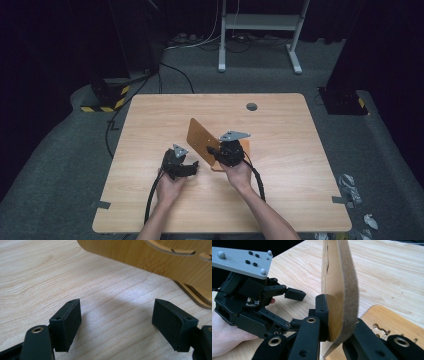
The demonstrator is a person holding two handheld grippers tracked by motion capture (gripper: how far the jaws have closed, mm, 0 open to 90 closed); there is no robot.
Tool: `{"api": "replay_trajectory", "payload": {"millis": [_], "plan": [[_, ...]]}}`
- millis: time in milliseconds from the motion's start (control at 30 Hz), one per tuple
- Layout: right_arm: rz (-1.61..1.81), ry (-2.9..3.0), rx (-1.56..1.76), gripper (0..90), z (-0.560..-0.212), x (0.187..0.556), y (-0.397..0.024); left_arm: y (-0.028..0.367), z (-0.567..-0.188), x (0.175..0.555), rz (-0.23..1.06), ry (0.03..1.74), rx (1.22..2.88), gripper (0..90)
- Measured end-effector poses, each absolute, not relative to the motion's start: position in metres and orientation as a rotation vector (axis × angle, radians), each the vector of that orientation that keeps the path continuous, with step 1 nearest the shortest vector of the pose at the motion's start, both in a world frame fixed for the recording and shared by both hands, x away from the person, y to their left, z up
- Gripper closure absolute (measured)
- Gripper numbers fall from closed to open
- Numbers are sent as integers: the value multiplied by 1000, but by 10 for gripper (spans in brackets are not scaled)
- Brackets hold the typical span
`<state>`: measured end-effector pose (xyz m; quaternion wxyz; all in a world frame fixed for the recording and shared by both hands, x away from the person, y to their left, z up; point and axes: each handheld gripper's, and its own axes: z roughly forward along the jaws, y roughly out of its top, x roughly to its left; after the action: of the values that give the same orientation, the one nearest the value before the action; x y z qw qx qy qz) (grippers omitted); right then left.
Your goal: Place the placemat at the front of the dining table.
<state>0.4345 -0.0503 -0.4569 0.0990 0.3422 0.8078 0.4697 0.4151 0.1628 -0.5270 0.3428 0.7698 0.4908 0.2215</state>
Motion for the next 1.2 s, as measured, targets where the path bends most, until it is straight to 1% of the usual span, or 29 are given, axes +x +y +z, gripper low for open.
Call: {"api": "replay_trajectory", "payload": {"millis": [333, 1200], "plan": [[1371, 2400, 986, 864, -447, 433, -55, 162, -527, 414, 572, 1289, 1991, 232], [1316, 2441, 954, 864, -433, 431, -66, 162, -527, 414, 573, 1289, 1993, 231]]}}
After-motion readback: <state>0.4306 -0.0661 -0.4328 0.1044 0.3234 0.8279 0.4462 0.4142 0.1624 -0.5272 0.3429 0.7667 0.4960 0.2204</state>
